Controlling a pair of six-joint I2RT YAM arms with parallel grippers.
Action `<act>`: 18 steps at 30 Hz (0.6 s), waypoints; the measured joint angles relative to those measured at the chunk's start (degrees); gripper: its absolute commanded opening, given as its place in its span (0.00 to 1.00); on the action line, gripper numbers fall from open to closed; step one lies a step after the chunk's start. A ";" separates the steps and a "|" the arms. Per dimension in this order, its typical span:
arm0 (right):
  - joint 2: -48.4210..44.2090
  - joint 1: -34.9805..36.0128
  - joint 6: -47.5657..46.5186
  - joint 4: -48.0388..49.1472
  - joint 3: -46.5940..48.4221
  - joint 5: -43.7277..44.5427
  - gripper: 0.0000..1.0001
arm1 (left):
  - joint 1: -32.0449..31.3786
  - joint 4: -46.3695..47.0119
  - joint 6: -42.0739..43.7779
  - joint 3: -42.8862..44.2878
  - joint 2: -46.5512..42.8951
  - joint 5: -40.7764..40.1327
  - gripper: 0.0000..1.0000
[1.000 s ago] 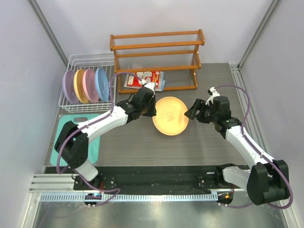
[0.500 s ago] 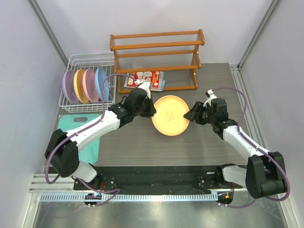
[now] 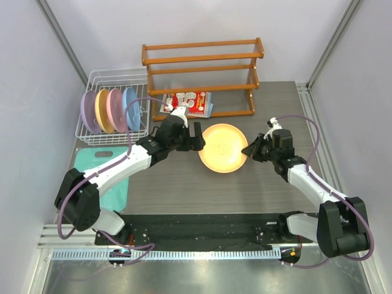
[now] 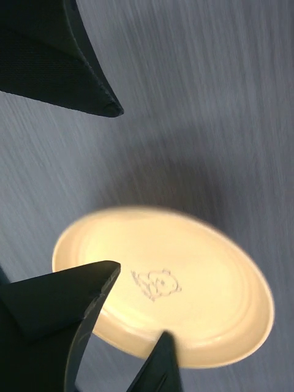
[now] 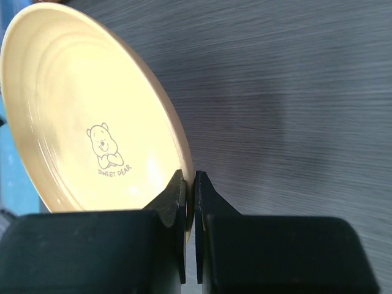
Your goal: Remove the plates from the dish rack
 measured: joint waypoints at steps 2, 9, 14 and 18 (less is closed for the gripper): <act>-0.02 -0.61 -0.48 -2.93 0.74 3.04 0.01 | 0.11 -1.66 1.01 0.00 -1.31 -4.46 0.99; 5.01 -1.29 -1.57 -7.43 2.84 8.11 0.01 | 1.99 -5.88 7.37 -0.15 -10.73 -23.08 0.99; 9.29 -1.31 -1.79 -9.51 3.06 9.27 0.06 | 8.07 -4.46 11.98 -1.11 -17.05 -30.10 1.00; 10.62 -1.31 -2.05 -10.56 3.06 9.62 0.30 | 16.22 -1.53 14.25 -2.78 -17.09 -30.38 0.99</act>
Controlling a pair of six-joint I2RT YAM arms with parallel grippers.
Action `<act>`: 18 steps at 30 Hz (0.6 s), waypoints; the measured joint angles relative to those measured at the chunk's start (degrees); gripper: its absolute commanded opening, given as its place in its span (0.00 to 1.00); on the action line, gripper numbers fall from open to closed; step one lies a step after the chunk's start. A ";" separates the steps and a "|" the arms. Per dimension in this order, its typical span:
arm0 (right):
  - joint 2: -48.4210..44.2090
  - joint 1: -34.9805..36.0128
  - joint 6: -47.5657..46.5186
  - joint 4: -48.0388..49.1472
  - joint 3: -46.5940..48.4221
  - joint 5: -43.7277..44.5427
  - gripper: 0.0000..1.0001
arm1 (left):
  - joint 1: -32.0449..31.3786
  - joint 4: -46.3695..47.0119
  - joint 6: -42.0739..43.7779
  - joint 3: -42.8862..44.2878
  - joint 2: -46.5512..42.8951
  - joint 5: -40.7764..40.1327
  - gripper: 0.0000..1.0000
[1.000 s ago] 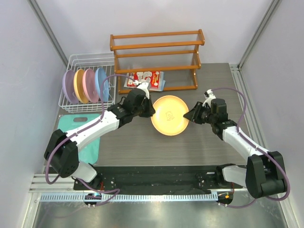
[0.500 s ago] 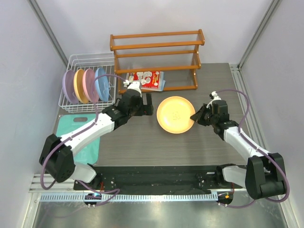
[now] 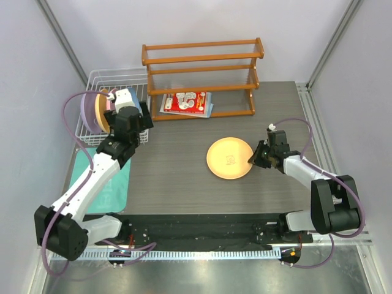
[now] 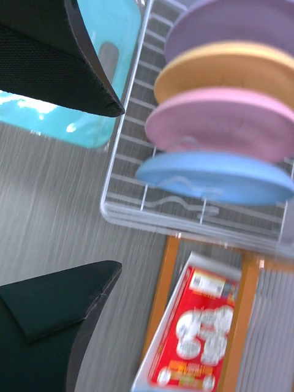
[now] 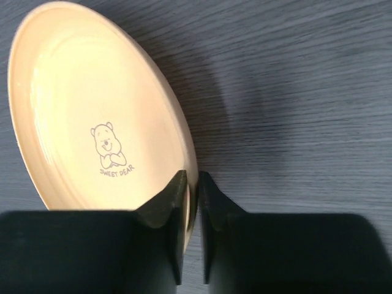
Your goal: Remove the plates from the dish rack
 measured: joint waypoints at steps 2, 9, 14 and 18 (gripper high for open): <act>-0.02 0.00 -0.46 0.02 0.15 0.20 0.39 | 2.56 1.05 1.22 -0.35 1.75 -0.48 0.99; -1.14 0.00 -1.95 -1.90 1.60 4.24 0.72 | 6.25 7.56 5.11 -0.31 10.01 -0.76 0.93; -6.47 0.00 -3.43 -5.46 3.41 9.62 0.76 | 9.18 11.78 7.02 1.22 17.33 -0.98 0.90; -10.69 0.00 -4.02 -6.49 4.87 11.89 0.78 | 10.49 15.43 8.57 3.82 22.62 -1.16 0.81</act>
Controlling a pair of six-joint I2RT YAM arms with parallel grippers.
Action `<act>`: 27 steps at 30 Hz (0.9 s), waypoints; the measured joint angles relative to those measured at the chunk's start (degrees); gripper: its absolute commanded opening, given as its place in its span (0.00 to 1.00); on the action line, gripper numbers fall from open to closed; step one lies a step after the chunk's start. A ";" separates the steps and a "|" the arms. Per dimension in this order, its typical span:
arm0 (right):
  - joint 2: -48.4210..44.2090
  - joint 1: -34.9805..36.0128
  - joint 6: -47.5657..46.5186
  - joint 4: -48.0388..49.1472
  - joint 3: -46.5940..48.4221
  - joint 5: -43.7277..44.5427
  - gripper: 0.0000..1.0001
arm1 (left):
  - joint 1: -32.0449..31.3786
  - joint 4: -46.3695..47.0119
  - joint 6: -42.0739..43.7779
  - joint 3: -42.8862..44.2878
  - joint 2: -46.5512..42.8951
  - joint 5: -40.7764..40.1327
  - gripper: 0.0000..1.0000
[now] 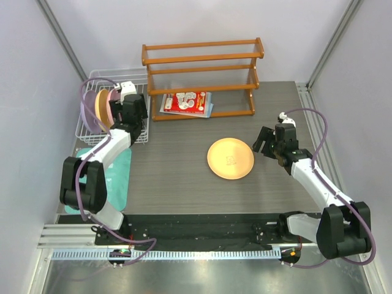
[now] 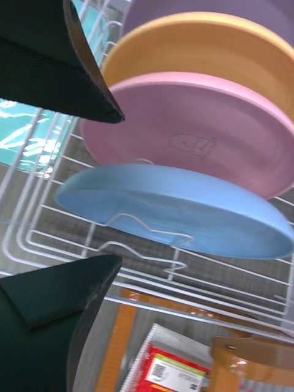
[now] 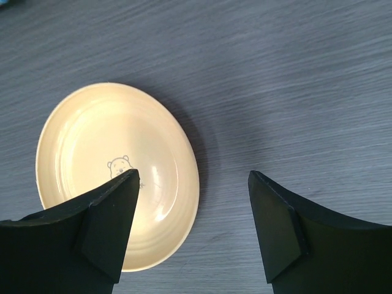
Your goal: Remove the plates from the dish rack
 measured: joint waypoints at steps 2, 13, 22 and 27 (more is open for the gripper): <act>-0.94 0.00 -0.11 -0.11 0.48 0.63 0.78 | 0.35 2.21 1.07 1.62 2.47 -0.02 0.70; 1.68 0.00 -1.03 -1.81 0.68 1.88 0.77 | 1.09 5.68 7.32 6.67 9.01 -4.87 0.04; 2.49 0.00 -1.27 -2.16 1.40 1.73 0.77 | 1.03 7.19 11.67 4.50 7.28 -7.17 0.00; 2.80 0.26 -1.33 -2.67 1.57 1.97 0.77 | -0.79 9.33 16.24 4.33 6.23 -10.29 0.00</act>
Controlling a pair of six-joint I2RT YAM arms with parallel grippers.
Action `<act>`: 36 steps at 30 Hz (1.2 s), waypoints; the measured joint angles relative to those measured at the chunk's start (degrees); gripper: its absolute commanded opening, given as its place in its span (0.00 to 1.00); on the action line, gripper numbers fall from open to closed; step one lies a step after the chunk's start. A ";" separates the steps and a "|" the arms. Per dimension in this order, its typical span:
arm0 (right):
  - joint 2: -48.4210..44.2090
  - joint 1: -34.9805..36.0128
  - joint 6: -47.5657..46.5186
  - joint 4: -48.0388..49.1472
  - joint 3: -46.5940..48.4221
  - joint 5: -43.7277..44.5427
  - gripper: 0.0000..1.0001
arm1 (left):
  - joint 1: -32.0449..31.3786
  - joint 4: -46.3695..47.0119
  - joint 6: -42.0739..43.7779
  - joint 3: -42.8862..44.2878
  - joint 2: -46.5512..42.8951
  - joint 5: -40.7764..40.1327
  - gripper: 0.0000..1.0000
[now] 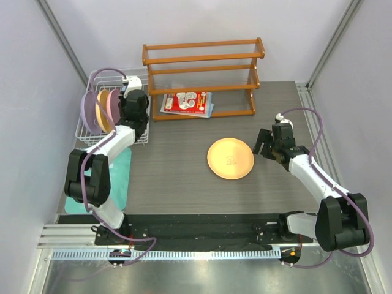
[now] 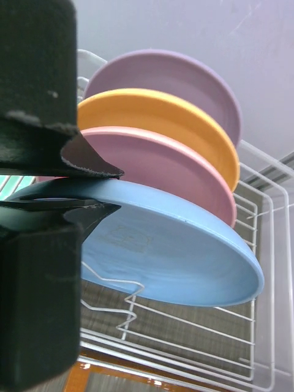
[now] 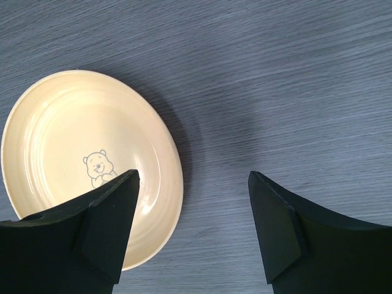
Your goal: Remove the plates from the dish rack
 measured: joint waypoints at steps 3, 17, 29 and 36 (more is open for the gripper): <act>0.00 0.96 -0.13 -0.92 0.81 0.72 0.78 | -1.66 3.17 3.65 -0.11 -0.11 -3.45 0.00; -1.03 7.06 -0.09 -1.42 6.14 -0.37 0.80 | -5.40 11.15 15.39 0.37 -5.05 -16.17 0.00; 7.63 9.51 4.35 10.73 11.76 -15.39 0.81 | -3.10 -25.03 -16.81 7.69 -23.15 14.03 0.00; 14.75 10.29 11.02 24.98 11.89 -26.58 0.81 | -1.73 -26.53 -32.41 -2.19 -25.29 36.35 0.00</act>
